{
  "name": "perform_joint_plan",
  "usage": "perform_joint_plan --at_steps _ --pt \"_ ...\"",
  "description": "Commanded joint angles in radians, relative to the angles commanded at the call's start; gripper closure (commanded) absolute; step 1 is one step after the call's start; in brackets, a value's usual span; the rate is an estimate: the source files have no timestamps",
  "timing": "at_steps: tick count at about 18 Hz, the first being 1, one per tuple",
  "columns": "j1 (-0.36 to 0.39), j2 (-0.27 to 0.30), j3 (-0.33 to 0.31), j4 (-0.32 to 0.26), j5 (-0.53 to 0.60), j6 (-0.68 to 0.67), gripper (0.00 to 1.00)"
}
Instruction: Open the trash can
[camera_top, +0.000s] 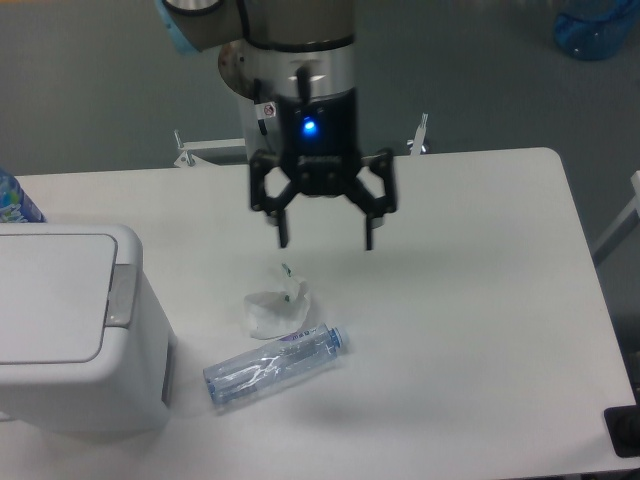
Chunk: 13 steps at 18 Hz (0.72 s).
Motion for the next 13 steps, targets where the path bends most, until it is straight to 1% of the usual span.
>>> perform_joint_plan --at_steps 6,9,13 --pt "-0.094 -0.041 0.006 0.029 -0.012 -0.072 0.00" --pt "-0.120 -0.058 0.005 0.064 -0.012 -0.100 0.00" --pt "-0.138 -0.069 0.005 0.064 -0.012 -0.102 0.00"
